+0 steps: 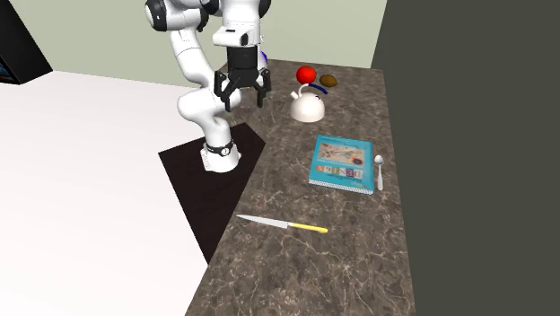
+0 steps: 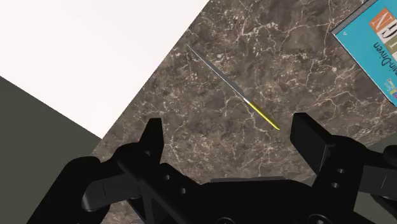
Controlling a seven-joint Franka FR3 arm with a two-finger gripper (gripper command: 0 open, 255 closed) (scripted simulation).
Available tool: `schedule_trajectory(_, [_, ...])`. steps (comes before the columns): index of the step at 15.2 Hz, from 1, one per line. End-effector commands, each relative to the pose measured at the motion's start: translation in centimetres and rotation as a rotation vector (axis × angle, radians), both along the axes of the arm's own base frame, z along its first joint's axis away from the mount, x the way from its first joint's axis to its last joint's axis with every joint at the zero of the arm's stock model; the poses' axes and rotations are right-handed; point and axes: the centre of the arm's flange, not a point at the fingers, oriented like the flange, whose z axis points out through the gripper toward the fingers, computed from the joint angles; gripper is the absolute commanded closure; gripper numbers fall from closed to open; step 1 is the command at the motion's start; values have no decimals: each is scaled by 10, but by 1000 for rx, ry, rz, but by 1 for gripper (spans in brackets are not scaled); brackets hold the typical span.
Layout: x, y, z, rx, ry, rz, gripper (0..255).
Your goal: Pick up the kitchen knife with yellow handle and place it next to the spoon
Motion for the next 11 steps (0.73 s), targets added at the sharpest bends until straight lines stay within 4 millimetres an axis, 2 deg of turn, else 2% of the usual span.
schedule_trajectory(1, [0, 0, 0, 0, 0, 0, 0])
schedule_trajectory(11, [66, -23, -114, 29, 57, 286, 0])
